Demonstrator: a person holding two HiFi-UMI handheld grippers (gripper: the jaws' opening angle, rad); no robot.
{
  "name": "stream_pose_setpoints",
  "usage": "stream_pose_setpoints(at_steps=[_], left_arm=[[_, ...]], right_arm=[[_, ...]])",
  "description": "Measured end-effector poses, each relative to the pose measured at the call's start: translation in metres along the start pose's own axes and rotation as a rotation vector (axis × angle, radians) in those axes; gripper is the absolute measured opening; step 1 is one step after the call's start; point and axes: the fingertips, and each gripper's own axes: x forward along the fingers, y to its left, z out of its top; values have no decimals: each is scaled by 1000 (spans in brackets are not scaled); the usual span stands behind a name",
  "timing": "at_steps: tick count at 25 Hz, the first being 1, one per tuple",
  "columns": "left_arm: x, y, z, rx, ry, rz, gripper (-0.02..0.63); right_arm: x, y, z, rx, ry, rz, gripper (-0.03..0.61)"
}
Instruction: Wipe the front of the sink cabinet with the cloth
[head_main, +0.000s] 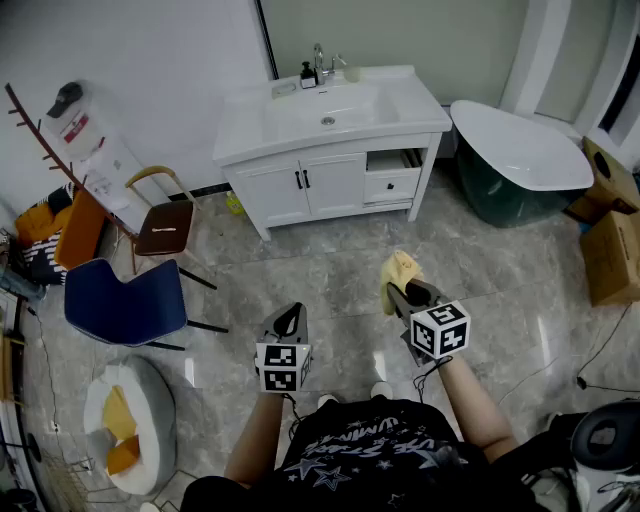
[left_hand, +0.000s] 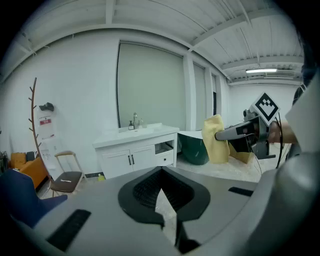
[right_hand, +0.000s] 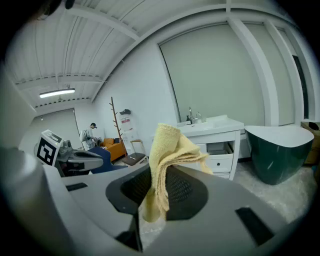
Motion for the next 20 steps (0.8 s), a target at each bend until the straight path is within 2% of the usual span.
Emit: stream_pose_setpoints(at_steps=[4,12,20], left_arm=[[4,-4,10,-3,-12,11,15],[5,-19,-3,-33,32,49,15],[6,-37,-1,-77,25,107,15]], right_arm=[[-4,-10,3,1,-6,-2,77],[-8,-30,-8,17,19,25,77],[-3,-45,-16,-2,20,107,78]])
